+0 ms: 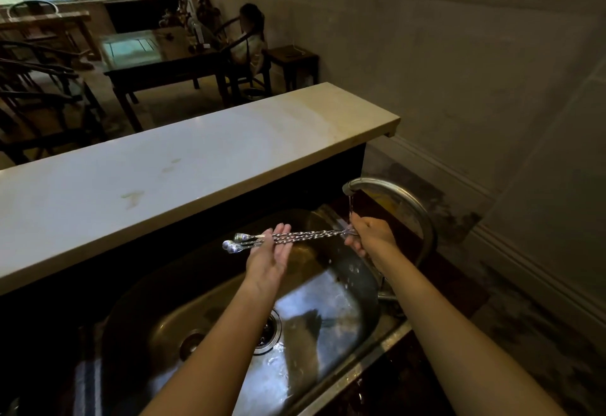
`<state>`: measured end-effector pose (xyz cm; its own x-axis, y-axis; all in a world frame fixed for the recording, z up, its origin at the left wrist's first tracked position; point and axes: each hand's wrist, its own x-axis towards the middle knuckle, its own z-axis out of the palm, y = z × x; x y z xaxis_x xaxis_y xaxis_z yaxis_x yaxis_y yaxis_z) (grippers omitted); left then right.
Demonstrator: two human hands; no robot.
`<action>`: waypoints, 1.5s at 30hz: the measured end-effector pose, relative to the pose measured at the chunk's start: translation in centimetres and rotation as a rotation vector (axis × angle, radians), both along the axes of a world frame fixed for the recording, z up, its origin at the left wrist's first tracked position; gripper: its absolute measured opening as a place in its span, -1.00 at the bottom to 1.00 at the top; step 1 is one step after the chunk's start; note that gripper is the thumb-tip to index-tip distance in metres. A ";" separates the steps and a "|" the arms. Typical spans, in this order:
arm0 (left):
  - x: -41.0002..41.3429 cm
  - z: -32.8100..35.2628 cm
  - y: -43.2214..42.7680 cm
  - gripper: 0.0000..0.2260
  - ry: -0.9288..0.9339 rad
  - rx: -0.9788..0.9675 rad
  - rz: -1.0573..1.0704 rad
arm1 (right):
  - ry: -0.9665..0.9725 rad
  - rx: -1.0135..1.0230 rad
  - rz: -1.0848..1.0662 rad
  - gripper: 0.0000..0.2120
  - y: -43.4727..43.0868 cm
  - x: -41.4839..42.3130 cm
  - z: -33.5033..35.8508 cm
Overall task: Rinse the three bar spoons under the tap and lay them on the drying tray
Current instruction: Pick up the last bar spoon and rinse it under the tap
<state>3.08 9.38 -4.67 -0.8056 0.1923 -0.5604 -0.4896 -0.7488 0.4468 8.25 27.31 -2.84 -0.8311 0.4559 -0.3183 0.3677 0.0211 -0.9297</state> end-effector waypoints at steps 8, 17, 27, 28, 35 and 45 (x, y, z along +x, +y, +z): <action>-0.4 -0.1 -0.3 -0.67 0.036 -0.058 -0.014 | 0.003 0.308 0.328 -0.86 1.2 0.6 -0.7; -1.3 0.9 2.3 -0.80 0.251 -0.244 -0.320 | 0.069 0.455 0.528 -0.86 -1.7 2.4 -3.6; -0.7 2.0 9.1 -0.80 0.444 -0.348 -0.419 | 0.057 -0.158 0.149 -0.80 -3.0 9.0 -9.5; -0.2 1.7 9.8 -0.79 0.461 -0.358 -0.448 | 0.061 -0.165 0.139 -0.81 -3.0 9.4 -9.7; 1.4 0.2 12.3 -0.70 0.524 -0.419 -0.504 | -0.022 -0.139 0.101 -0.72 -3.6 10.3 -10.0; 0.4 -1.1 10.9 -0.81 0.528 -0.330 -0.427 | 0.002 -0.180 0.137 -0.69 -3.8 9.8 -9.9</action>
